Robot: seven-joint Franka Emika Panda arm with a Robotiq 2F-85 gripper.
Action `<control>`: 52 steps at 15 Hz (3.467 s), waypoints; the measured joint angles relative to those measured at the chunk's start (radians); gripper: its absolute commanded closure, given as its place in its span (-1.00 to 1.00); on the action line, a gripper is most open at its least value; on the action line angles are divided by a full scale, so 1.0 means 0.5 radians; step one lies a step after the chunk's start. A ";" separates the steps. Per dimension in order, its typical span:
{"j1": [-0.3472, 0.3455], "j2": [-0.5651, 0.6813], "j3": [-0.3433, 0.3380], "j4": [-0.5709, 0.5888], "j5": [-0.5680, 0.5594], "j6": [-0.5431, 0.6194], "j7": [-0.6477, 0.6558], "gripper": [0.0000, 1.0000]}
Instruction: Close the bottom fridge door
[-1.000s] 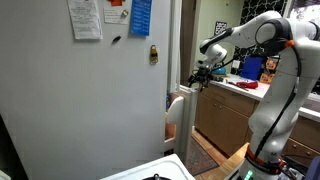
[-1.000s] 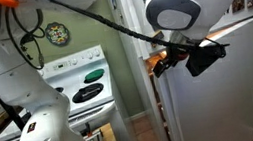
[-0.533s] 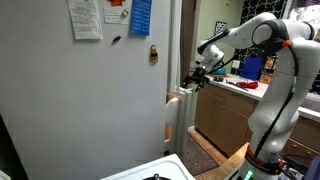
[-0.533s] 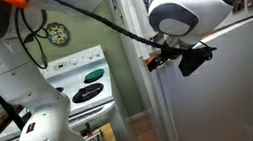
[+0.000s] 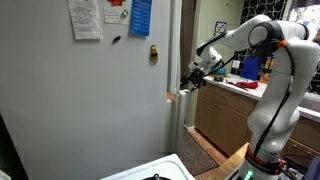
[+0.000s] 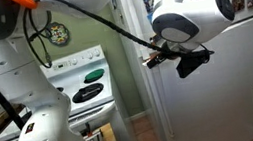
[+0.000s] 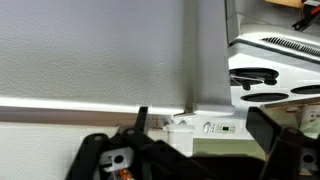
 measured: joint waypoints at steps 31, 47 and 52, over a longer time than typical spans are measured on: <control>-0.078 0.321 0.233 0.056 0.252 -0.069 -0.132 -1.00; -0.065 0.421 0.277 0.076 0.392 -0.174 -0.344 -1.00; -0.124 0.213 0.156 0.011 0.225 -0.178 -0.205 -1.00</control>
